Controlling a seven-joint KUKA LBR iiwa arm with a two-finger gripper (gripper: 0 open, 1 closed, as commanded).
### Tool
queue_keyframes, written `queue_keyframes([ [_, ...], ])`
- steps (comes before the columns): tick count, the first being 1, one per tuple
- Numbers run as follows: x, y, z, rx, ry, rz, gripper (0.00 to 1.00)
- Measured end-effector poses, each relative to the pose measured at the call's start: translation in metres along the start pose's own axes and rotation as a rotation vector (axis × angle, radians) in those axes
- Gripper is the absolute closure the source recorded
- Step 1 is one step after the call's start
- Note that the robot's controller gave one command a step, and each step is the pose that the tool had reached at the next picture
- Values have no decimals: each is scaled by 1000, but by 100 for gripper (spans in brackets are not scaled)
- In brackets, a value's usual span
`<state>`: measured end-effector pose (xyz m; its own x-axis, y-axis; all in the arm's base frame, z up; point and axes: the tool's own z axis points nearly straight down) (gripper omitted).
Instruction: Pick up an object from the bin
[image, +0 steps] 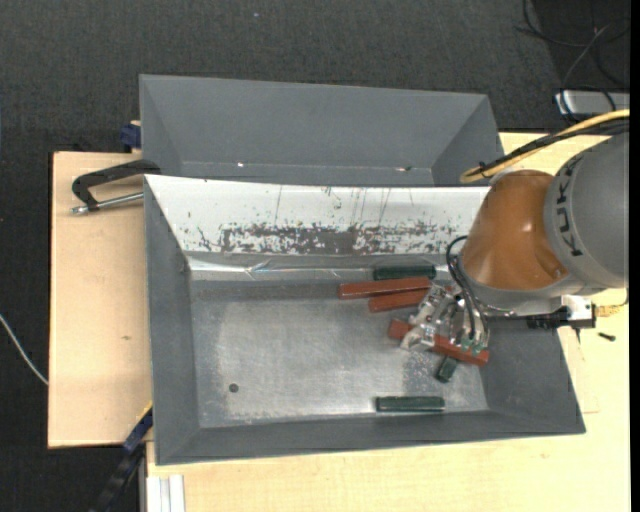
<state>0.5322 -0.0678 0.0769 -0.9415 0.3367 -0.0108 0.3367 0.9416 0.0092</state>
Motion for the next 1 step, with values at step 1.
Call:
queue_keyframes([
  [1,0,0,0,0,0,0,100],
])
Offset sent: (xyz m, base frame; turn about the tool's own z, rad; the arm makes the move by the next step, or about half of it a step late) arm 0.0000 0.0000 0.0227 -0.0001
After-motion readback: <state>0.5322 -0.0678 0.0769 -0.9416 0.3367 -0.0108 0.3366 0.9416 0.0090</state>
